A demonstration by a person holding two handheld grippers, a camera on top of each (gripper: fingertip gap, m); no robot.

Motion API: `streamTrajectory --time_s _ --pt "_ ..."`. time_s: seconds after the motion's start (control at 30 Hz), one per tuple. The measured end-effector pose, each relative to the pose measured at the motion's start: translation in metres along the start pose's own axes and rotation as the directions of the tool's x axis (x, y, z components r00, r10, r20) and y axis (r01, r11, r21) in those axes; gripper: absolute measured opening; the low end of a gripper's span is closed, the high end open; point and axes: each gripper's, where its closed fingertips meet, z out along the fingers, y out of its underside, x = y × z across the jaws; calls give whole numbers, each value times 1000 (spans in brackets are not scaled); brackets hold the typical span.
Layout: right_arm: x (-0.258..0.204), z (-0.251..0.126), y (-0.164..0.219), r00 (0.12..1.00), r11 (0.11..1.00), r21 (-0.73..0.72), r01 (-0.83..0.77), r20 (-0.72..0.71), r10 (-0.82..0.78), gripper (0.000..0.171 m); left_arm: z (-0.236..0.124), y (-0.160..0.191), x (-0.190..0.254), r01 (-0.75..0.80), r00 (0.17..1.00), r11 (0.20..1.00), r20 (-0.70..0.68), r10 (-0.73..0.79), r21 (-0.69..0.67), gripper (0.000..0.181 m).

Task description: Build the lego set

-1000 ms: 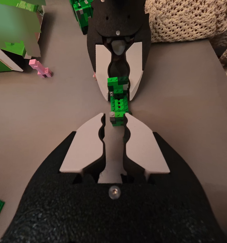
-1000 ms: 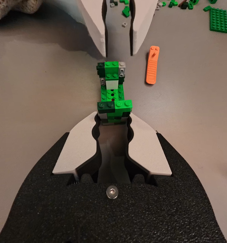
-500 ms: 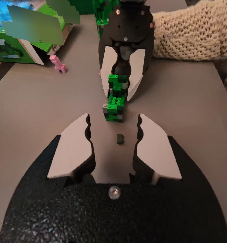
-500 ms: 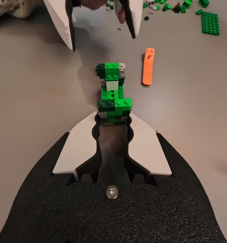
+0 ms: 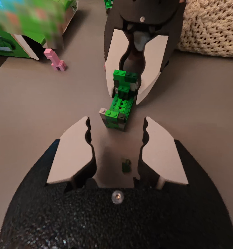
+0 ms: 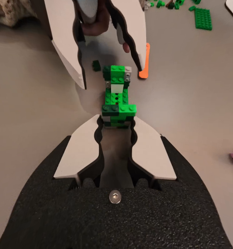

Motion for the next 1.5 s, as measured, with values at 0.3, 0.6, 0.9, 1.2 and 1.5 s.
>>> streamTrajectory --time_s 0.3,0.6,0.9,1.2,1.5 --pt "5 -12 -2 996 999 -23 46 -71 -48 69 6 -3 1 -57 998 998 19 57 8 37" --pt "-4 -35 -30 977 986 16 169 -136 -165 72 2 -7 5 -205 972 965 79 219 -162 37" --pt "1 -68 -41 1000 953 304 -9 13 5 66 -22 -25 2 -398 899 754 -58 435 -522 36" --pt "21 -70 -24 992 938 322 -125 29 122 66 -5 -17 -10 -413 879 604 -126 460 -682 43" --pt "26 -62 -17 986 933 319 -167 46 161 64 -23 -20 -10 -288 957 886 -144 251 -363 82"
